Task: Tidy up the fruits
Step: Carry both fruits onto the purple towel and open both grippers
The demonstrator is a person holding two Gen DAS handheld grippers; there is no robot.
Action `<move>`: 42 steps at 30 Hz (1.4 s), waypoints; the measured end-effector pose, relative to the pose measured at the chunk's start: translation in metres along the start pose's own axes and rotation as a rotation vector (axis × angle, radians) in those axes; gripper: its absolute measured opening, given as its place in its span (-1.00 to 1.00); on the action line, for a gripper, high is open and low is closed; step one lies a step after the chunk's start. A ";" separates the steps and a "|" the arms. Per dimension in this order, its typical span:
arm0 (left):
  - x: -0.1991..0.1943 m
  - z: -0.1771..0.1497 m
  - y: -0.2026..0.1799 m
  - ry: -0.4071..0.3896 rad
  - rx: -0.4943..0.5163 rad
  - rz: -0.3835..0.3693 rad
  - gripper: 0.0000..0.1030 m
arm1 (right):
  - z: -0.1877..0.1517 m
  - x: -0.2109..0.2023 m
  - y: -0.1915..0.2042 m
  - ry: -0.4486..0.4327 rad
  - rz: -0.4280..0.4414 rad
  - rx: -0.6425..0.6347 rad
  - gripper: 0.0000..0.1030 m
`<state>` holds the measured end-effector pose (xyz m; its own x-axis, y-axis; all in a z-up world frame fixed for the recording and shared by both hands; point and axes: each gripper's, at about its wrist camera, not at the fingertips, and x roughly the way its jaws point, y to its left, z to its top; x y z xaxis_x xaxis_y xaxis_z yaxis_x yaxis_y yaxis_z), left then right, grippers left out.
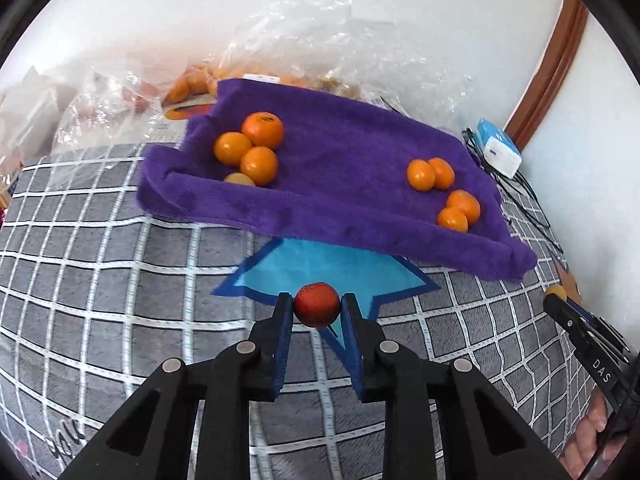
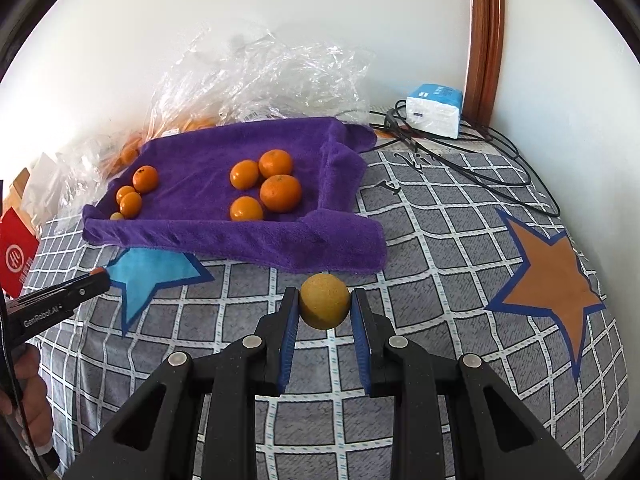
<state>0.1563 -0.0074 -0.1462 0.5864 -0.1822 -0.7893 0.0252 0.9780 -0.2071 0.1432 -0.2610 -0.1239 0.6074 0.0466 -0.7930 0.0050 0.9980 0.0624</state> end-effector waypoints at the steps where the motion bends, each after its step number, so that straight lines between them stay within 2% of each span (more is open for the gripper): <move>1: -0.003 0.002 0.005 -0.007 -0.007 0.006 -0.54 | 0.002 0.000 0.002 -0.002 0.005 0.003 -0.50; 11: -0.021 0.020 0.051 -0.057 -0.092 0.034 -0.55 | 0.021 -0.002 0.020 -0.023 0.009 -0.015 -0.50; 22: -0.014 0.051 0.055 -0.083 -0.096 0.002 -0.55 | 0.052 0.011 0.031 -0.046 0.010 -0.048 -0.50; 29: 0.004 0.075 0.054 -0.076 -0.093 -0.005 -0.55 | 0.078 0.042 0.049 -0.042 0.082 -0.070 -0.50; 35: 0.020 0.087 0.065 -0.066 -0.099 0.004 -0.54 | 0.091 0.090 0.070 0.016 0.126 -0.113 -0.50; 42: 0.036 0.095 0.069 -0.055 -0.102 -0.020 -0.55 | 0.088 0.117 0.082 0.070 0.121 -0.162 -0.50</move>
<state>0.2563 0.0628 -0.1335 0.6300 -0.1928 -0.7523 -0.0437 0.9584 -0.2821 0.2848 -0.1776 -0.1584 0.5388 0.1632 -0.8264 -0.1957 0.9785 0.0657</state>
